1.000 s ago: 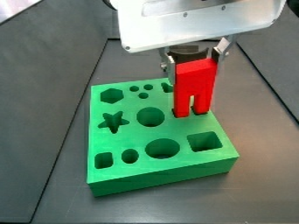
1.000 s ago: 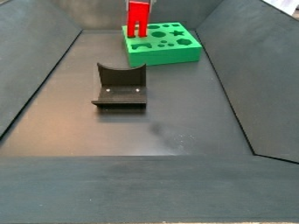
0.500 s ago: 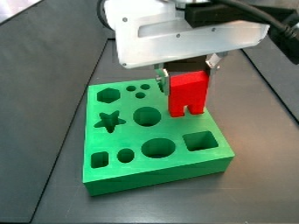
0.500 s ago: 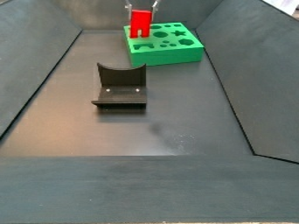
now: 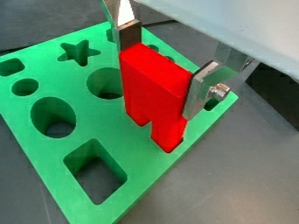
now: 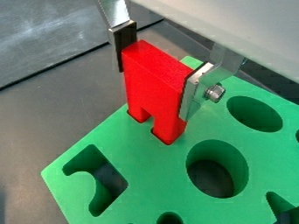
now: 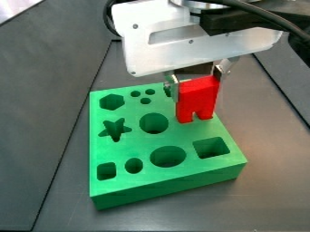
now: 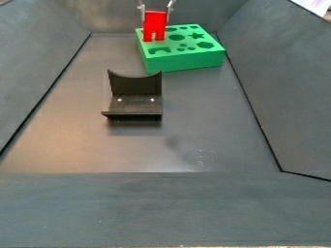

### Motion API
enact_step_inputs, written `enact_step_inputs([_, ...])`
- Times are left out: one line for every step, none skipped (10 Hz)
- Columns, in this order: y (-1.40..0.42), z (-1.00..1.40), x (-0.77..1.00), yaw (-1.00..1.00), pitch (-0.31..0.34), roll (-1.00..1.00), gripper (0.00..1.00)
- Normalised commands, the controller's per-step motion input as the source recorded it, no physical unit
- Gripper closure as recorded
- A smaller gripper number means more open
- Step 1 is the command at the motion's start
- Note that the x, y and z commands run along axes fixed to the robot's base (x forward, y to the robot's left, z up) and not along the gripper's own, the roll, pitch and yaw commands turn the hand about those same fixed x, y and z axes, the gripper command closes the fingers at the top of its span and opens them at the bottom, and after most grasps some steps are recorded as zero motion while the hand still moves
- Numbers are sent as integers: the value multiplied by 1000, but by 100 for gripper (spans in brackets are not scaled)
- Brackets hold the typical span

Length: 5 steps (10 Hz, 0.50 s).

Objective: Pick up the double-square object. Move up. Move to above the board. Insert the double-square object.
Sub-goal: Insert the double-square object.

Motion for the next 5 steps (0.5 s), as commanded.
enact_step_inputs([-20,0,103,0,91,27,100])
enact_step_inputs([0,0,11,0,23,0,100])
enact_step_inputs([20,0,0,0,0,0,100])
enact_step_inputs([0,-366,363,-11,240,51,100])
enact_step_inputs([226,-640,409,-314,300,0,100])
